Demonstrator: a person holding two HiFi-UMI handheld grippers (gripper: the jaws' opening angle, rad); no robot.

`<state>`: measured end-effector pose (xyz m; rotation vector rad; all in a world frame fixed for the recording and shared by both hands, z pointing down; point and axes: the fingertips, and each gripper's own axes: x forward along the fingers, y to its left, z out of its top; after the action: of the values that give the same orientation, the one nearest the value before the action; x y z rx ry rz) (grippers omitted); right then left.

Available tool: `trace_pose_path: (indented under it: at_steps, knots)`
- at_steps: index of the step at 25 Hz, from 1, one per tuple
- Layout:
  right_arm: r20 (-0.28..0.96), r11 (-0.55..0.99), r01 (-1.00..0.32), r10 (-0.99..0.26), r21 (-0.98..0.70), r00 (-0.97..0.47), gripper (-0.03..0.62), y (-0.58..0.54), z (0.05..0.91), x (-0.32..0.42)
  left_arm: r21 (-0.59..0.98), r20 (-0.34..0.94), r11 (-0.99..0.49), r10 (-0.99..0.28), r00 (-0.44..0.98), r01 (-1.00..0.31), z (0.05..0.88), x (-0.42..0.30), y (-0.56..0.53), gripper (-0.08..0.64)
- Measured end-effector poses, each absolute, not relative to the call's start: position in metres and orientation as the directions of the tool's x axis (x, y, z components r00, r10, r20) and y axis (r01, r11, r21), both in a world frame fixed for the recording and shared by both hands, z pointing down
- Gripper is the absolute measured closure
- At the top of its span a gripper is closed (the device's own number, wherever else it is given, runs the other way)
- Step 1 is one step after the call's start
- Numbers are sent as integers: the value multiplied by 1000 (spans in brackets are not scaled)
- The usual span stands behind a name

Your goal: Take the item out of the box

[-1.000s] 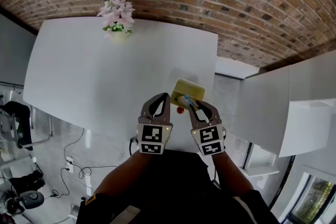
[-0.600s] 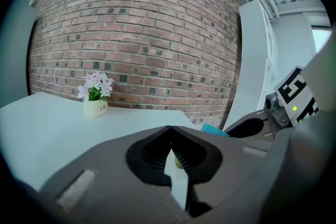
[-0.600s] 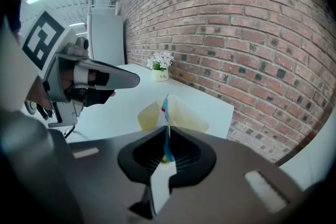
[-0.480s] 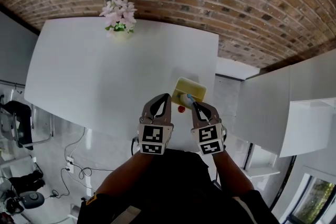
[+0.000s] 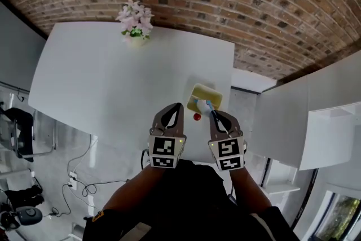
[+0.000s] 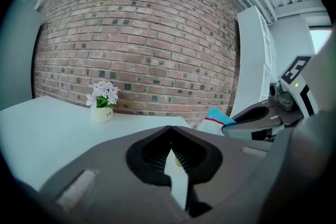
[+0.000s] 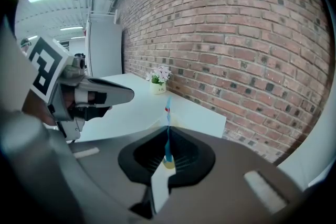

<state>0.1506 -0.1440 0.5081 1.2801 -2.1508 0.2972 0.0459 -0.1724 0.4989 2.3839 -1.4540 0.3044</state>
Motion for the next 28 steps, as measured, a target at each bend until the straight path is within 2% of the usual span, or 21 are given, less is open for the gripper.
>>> trace_pose_path:
  at_steps: [12, 28]
  knots:
    - [505, 448, -886, -796, 120, -334, 591, -121, 458, 132, 136, 284, -414, -854, 436, -900, 459, 15, -140, 555]
    - [465, 571, -819, -742, 60, -483, 591, -72, 436, 44, 121, 268, -270, -918, 293, -955, 437, -69, -80, 555]
